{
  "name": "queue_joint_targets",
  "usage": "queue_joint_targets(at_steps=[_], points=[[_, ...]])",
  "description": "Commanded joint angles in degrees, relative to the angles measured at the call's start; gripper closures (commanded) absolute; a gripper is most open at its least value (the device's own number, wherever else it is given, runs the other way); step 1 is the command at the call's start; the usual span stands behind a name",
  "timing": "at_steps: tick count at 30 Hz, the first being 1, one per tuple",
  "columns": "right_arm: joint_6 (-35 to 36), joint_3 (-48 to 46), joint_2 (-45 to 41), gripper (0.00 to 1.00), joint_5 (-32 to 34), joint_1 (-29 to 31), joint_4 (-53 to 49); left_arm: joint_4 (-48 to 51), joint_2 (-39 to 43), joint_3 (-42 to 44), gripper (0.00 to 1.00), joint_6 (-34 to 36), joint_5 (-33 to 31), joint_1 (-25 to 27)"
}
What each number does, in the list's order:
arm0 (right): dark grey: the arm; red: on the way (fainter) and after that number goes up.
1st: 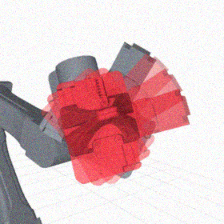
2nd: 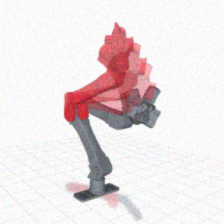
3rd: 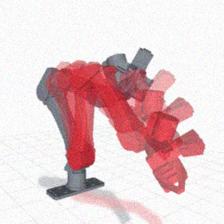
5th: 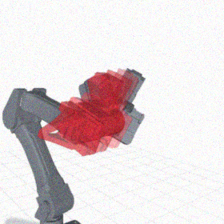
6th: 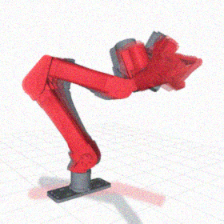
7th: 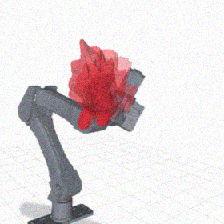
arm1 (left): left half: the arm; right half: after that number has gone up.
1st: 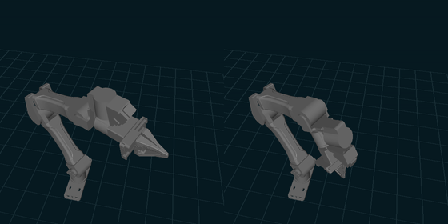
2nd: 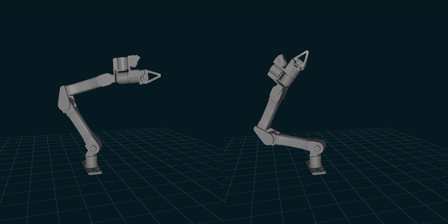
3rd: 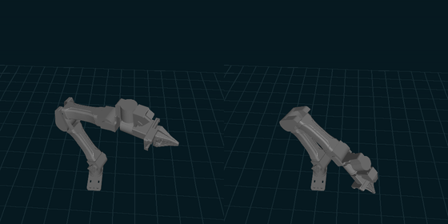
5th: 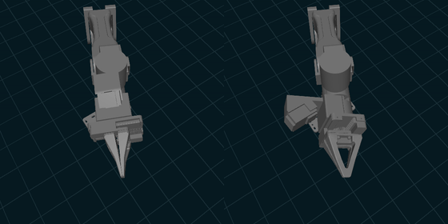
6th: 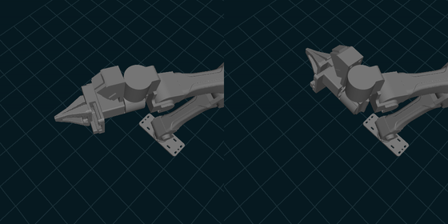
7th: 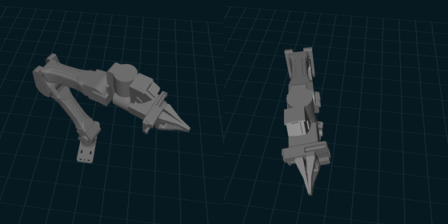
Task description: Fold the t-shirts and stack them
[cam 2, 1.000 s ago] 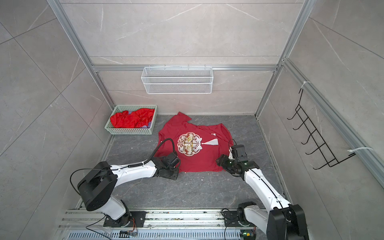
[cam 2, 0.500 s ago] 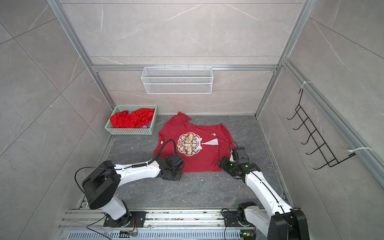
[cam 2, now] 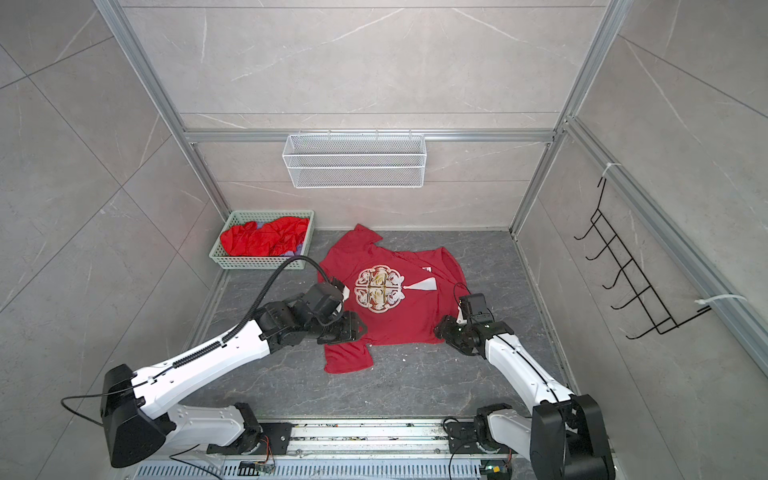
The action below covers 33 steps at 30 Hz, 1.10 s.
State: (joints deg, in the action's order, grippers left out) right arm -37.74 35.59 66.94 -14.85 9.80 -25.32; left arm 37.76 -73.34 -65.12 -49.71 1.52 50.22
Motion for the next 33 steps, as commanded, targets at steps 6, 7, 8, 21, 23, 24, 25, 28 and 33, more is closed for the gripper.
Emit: queue_joint_targets(at_steps=[6,7,8,21,23,24,25,28,33], points=[[-0.7,2.7,0.9,0.36,-1.2,0.3,3.0,-4.7,-2.1,10.5,0.45,6.4,-5.7,-2.3],[-1.0,2.7,1.3,0.36,-1.5,0.4,3.4,-5.8,-3.4,11.1,0.45,6.4,-5.9,-2.3],[-1.3,2.8,1.7,0.36,-1.6,0.3,3.9,-6.4,-4.8,11.6,0.45,6.6,-6.0,-2.3],[-1.6,2.3,5.4,0.36,0.5,0.3,5.5,-15.3,-11.4,22.6,0.45,-1.0,-5.9,-2.3],[-1.4,2.6,5.6,0.36,1.0,0.3,5.1,-16.3,-11.3,24.3,0.46,-2.1,-4.7,-2.0],[-1.3,2.8,5.8,0.36,1.3,0.4,4.9,-16.4,-11.1,25.1,0.46,-3.1,-4.3,-1.7],[-1.2,3.0,5.9,0.36,1.6,0.3,4.7,-16.4,-11.0,25.6,0.46,-3.9,-3.7,-1.3],[-0.6,3.8,6.2,0.36,2.7,0.3,3.6,-16.2,-9.7,27.1,0.48,-8.0,-1.3,0.7],[0.3,5.2,5.3,0.36,5.2,0.3,1.7,-16.4,-3.7,26.3,0.48,-13.8,3.0,6.7]])
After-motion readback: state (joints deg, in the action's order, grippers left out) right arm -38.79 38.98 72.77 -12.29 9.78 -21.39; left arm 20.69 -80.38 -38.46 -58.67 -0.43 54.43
